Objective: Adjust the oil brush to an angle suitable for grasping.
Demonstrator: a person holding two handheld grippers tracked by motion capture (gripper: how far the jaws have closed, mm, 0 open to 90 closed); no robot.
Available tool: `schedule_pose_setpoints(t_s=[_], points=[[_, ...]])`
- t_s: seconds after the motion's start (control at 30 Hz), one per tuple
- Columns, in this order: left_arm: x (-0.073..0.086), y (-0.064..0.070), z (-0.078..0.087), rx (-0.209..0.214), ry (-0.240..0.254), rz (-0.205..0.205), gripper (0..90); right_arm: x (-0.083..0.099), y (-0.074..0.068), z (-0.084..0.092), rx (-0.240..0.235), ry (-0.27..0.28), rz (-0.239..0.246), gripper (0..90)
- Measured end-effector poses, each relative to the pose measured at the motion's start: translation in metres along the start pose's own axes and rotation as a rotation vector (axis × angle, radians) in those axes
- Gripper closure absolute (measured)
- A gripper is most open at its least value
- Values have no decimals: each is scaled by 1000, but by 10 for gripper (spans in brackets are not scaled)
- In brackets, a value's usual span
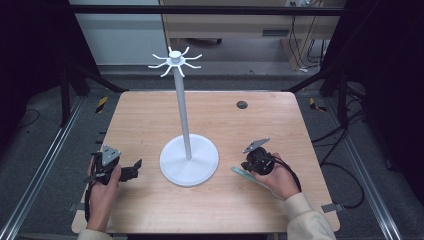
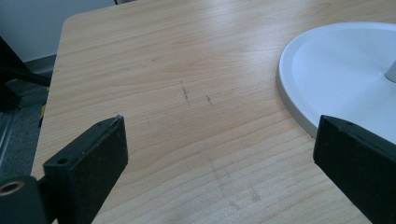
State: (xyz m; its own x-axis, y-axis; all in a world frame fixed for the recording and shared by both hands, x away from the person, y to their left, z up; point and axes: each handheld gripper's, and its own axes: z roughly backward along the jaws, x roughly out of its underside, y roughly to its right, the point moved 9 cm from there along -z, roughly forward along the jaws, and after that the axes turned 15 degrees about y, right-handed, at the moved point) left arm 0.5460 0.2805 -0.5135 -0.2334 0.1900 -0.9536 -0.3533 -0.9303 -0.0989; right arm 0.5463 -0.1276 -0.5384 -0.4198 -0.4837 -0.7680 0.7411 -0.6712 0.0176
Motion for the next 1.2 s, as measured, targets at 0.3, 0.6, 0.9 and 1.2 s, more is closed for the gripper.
schedule_pose_setpoints(t_s=[0.3,0.6,0.9,1.2], points=[[0,0,-1,0,-1,-3,27,11,-3,33,1,-131,110,900],[0,1,-1,-1,-1,-4,27,26,-1,47,-8,-244,150,891],[0,0,-1,-1,-1,-5,27,32,-1,45,-28,-278,142,846],[0,0,0,0,-3,-4,27,38,-2,39,-69,-333,141,756]])
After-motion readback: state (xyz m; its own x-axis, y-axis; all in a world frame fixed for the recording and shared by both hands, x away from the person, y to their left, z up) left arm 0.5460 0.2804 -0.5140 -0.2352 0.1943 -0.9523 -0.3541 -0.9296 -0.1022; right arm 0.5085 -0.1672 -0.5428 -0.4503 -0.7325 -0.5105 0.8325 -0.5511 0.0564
